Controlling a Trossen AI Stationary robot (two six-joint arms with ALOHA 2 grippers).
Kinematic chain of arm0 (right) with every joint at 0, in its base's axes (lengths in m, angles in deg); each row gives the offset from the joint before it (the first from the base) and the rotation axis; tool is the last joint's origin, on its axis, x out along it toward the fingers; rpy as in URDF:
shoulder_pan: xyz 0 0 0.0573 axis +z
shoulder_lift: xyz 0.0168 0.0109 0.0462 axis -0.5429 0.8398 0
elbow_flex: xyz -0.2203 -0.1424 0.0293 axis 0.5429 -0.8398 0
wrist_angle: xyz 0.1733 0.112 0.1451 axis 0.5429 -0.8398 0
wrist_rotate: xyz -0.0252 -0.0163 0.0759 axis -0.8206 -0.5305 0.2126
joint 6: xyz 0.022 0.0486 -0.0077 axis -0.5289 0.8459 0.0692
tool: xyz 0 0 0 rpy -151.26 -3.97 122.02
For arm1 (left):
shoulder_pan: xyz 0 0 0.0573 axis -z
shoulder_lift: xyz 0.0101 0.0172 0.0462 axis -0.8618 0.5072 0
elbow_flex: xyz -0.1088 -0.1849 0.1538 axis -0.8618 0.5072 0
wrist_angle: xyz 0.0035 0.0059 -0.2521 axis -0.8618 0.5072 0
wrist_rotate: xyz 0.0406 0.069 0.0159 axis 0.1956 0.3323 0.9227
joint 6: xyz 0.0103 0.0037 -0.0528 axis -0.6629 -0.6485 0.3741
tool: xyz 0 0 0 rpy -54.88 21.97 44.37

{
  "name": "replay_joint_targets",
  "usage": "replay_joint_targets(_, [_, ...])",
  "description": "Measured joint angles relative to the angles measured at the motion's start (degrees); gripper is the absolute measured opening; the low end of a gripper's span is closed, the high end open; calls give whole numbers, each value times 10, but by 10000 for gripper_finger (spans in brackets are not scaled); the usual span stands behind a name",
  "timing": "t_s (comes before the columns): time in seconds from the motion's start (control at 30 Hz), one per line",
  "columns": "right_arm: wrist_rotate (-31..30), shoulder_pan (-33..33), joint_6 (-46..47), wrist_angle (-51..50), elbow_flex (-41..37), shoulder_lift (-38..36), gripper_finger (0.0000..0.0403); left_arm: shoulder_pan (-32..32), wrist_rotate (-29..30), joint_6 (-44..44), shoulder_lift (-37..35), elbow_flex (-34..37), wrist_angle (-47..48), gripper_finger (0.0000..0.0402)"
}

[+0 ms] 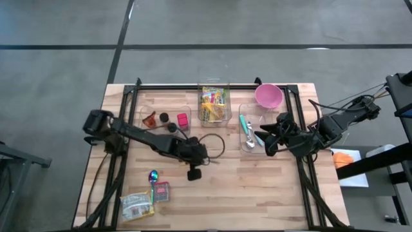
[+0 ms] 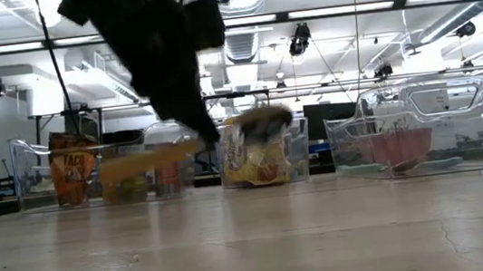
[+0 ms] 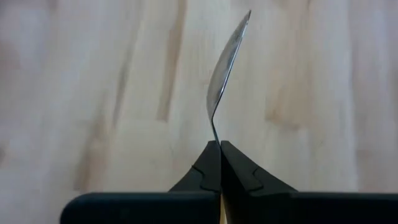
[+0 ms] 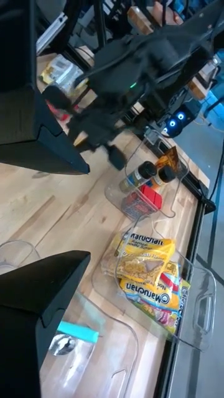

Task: Pick & Place Food Item
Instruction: Put the yellow spoon into the right transparent bin

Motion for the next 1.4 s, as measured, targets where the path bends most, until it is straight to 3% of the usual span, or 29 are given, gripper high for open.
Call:
replay_joint_targets(0.27, [-40,15,3,9,-5,-1,208,-40,7,17,-115,0,-37,1])
replay_joint_targets(0.43, [-72,39,-37,70,-6,-3,208,-63,7,18,-176,0,-99,1])
replay_joint_targets(0.6, [-106,58,-132,218,-27,-3,208,-87,7,18,-207,0,-180,0])
replay_joint_targets(0.9, [-113,57,-286,517,-133,4,208,-96,3,17,-220,0,-305,0])
replay_joint_targets(1.17, [-86,41,-423,844,-229,53,208,-96,-20,25,-220,-1,-412,0])
replay_joint_targets(1.4, [31,-22,-432,869,-195,111,208,-96,-30,37,-220,-1,-427,0])
